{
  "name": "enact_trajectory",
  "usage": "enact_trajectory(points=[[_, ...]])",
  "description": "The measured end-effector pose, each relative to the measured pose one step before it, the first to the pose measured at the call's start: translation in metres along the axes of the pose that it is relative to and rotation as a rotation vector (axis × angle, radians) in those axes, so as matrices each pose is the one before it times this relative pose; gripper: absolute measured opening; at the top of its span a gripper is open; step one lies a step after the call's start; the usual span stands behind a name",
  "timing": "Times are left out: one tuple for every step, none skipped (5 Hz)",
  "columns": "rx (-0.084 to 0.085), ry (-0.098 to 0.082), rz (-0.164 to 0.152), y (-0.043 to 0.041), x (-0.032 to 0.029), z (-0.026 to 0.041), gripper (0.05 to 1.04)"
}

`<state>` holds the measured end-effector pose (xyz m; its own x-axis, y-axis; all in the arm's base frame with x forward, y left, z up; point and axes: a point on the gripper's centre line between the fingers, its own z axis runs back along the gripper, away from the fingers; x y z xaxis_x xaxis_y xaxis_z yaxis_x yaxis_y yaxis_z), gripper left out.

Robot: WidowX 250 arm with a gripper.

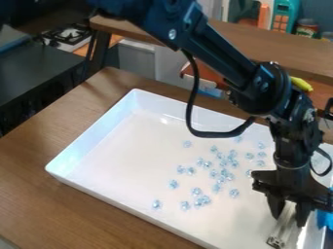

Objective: Sweep into pile

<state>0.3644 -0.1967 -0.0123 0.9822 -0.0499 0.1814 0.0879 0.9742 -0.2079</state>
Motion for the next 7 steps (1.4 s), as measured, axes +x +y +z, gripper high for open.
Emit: enact_trajectory(points=[[-0.0002,-0.006,0.0073,-0.00119,0.00364,0.00032,0.381],[-0.0088,0.0045,0.0117,0.00323,0.00154,0.0009,0.381],[0.0037,0.0176,0.0441,0.01895,0.00503,0.00343,0.381],[0.0071,0.014,0.0233,0.02161,0.00265,0.00117,0.381],[0.0015,0.0342,0.0062,0.01902,-0.00669,0.00354,0.381],[0.0096,0.006,0.0139,0.02943,-0.01038,0.00799,0.38],[0.0085,0.0073,0.0114,0.02663,-0.01491,0.00899,0.38]])
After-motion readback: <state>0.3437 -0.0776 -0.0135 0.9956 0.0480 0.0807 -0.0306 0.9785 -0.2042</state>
